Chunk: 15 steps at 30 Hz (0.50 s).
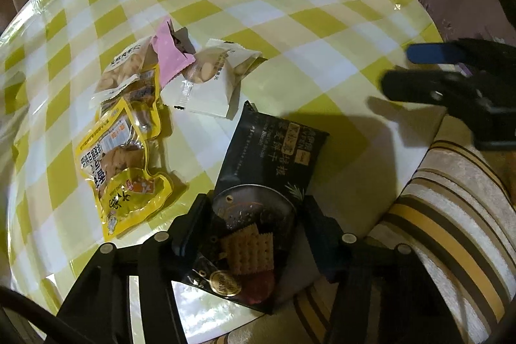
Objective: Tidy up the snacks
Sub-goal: 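Grasp the white nut packet with the right tool while the left tool grasps the dark cracker bag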
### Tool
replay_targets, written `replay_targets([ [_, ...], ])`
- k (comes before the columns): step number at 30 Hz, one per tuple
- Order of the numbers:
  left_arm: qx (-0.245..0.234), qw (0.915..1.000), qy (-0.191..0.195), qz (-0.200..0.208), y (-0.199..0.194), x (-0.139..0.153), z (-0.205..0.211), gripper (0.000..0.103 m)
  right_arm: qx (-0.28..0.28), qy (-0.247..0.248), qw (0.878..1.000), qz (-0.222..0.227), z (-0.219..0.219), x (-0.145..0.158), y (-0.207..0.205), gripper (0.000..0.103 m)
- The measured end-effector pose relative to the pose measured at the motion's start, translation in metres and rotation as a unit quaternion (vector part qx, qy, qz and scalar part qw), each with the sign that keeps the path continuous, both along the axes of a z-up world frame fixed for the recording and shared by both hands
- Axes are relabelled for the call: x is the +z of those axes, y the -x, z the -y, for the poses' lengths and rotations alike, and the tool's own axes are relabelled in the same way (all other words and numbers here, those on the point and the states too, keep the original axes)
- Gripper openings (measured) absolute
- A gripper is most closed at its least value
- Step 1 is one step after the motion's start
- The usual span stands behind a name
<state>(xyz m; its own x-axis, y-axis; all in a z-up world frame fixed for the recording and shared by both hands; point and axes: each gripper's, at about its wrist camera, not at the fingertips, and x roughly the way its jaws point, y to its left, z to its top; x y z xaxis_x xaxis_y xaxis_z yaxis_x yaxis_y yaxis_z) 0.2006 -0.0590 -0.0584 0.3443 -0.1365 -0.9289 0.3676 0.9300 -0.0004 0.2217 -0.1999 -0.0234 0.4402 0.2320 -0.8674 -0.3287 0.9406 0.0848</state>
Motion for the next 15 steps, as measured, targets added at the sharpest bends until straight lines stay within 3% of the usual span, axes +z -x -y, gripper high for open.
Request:
replay_targets([
  [7, 0.031, 0.9994, 0.017, 0.004, 0.018, 0.005, -0.012, 0.056, -0.009, -0.016, 1.0, 0.002, -0.032, -0.004, -0.02, 0.08],
  [15, 0.085, 0.9949, 0.053, 0.005, 0.034, 0.014, -0.037, 0.054, 0.024, -0.008, 1.0, 0.007, -0.078, -0.017, -0.046, 0.081],
])
